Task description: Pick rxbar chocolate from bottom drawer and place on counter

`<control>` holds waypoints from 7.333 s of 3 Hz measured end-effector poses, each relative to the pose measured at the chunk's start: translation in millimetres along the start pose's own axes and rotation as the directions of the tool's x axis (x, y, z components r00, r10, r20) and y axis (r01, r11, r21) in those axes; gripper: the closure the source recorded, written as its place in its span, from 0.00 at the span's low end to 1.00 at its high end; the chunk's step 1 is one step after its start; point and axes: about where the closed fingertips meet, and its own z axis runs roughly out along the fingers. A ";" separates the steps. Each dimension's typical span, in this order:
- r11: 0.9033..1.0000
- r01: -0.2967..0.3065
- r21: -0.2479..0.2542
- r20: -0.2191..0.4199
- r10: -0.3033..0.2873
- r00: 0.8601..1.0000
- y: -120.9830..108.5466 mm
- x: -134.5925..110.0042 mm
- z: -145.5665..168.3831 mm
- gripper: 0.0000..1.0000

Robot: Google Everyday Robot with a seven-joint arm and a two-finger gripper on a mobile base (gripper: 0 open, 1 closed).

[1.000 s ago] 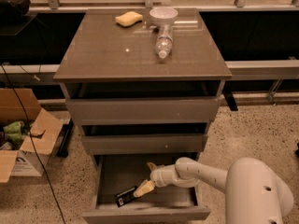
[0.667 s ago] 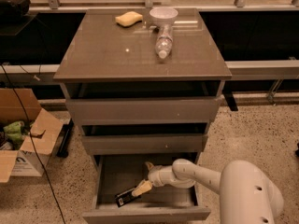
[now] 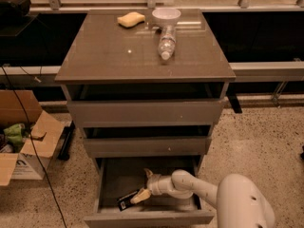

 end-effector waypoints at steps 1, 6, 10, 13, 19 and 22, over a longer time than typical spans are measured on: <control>0.998 0.048 0.041 0.002 -0.048 0.999 8.2 16.0 17.6 0.00; 0.989 0.089 0.117 -0.122 -0.074 0.990 17.2 72.2 64.2 0.41; 0.991 0.034 0.130 -0.062 -0.026 0.998 10.2 37.6 45.1 1.00; 0.993 0.101 0.057 0.024 -0.102 0.994 57.5 -92.4 -87.5 1.00; 0.703 0.600 0.383 0.032 -0.659 0.752 246.4 -585.7 -524.4 1.00; 0.654 0.652 0.383 -0.005 -0.705 0.709 242.6 -616.1 -532.0 1.00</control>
Offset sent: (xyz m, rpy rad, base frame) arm -0.0240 0.0274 -0.0622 -0.0591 -0.1229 -0.0336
